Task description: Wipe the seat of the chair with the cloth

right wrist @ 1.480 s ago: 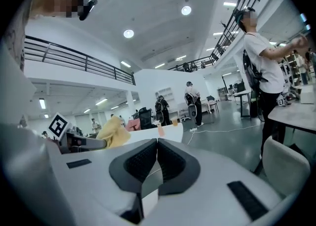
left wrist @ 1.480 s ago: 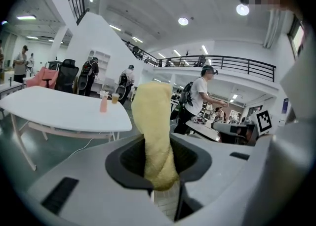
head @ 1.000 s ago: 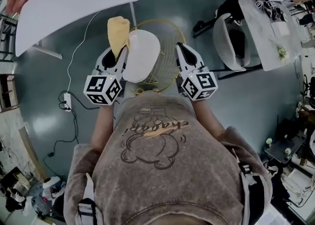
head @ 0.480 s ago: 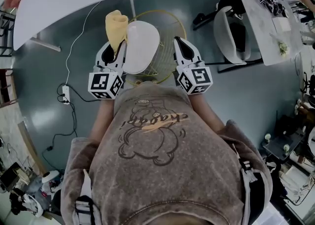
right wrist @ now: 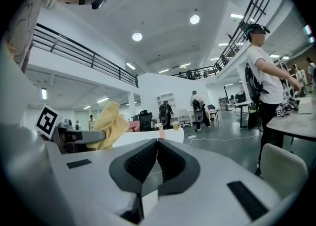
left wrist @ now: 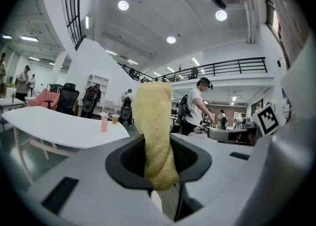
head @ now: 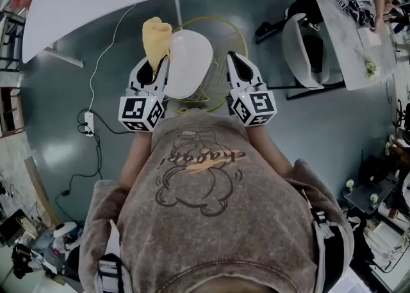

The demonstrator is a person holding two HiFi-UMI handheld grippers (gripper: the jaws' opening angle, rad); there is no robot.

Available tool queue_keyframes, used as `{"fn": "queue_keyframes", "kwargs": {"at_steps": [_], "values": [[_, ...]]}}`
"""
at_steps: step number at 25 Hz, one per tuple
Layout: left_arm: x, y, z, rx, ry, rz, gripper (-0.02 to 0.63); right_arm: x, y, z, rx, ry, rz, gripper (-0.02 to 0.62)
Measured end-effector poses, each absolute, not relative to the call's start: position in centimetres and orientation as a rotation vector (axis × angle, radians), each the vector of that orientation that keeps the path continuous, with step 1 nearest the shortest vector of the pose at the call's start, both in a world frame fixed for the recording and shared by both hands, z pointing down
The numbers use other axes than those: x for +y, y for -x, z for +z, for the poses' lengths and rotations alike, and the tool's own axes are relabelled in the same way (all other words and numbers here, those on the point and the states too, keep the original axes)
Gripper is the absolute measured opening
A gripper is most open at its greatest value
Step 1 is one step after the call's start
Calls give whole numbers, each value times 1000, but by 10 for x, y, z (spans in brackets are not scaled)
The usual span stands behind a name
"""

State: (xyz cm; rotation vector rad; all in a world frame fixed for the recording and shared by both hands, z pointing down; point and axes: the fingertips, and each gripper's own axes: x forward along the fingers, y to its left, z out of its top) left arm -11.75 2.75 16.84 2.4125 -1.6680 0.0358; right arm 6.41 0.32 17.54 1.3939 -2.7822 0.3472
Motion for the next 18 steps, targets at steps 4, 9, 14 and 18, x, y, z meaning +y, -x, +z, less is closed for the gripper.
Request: {"fn": "queue_keyframes", "kwargs": {"at_steps": [4,9,14,18], "values": [[29,123,168,-1677,-2402,40,114,5,-57,173,-2794,-1376,355,26],[30,125,168,-1688,-2396,31,114,5,-56,173,-2795,-1368,356,26],[33,127,167,-1696,-2390,26,114,8,-52,170,-2797,-1363,353,26],[36,127,169,-1696,-2391,29,114,9,-51,171,-2796,-1359,350,26]]}}
